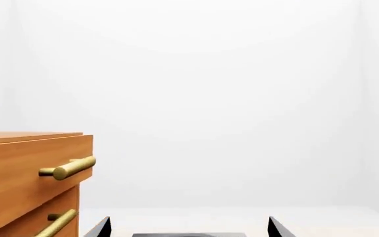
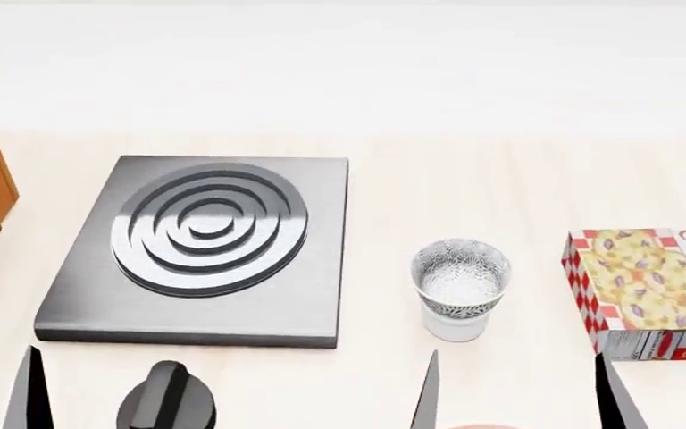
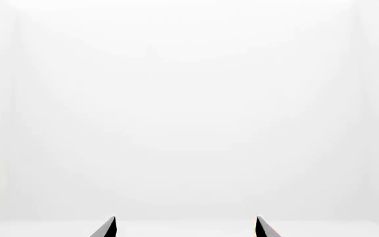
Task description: Pick the akita bowl on the ramekin and place it on the plate.
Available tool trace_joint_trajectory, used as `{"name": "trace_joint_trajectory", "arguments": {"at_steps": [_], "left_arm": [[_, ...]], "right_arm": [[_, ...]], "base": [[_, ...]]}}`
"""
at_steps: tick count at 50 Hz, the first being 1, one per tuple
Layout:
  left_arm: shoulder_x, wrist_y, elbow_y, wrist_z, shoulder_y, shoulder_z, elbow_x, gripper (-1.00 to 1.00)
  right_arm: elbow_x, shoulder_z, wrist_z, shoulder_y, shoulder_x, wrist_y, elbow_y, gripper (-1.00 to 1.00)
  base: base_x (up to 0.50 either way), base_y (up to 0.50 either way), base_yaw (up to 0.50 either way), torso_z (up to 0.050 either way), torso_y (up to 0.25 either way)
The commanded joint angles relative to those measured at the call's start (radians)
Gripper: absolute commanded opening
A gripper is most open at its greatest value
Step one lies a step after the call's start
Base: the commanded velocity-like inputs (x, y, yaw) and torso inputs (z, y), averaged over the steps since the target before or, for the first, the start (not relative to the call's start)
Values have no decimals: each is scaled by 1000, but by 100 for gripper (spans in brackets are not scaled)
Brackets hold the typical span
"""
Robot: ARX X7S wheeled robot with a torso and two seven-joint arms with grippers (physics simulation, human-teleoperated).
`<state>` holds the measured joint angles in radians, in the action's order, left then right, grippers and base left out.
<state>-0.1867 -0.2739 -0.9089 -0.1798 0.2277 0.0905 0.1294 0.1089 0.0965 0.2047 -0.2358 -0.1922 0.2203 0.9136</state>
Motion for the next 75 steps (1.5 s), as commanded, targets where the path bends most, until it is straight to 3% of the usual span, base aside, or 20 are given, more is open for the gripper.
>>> {"name": "trace_joint_trajectory", "arguments": {"at_steps": [1,40,64,75], "left_arm": [[-11,-11,-7,-10,-2,3,12,100],[-32,22,17,-40,-4,13,36,100],[-46,22,32,-57,-7,23,45,100],[-54,15,33,-64,-15,33,41,100]], "right_arm": [[4,3,8,-5,-8,-20,-3,100],[28,9,39,1,-37,-14,-7,100],[59,7,53,-9,-48,-34,-22,100],[65,9,64,-11,-59,-37,-20,100]], "base": [[0,0,0,50,0],[0,0,0,50,0],[0,0,0,0,0],[0,0,0,-1,-250]]}}
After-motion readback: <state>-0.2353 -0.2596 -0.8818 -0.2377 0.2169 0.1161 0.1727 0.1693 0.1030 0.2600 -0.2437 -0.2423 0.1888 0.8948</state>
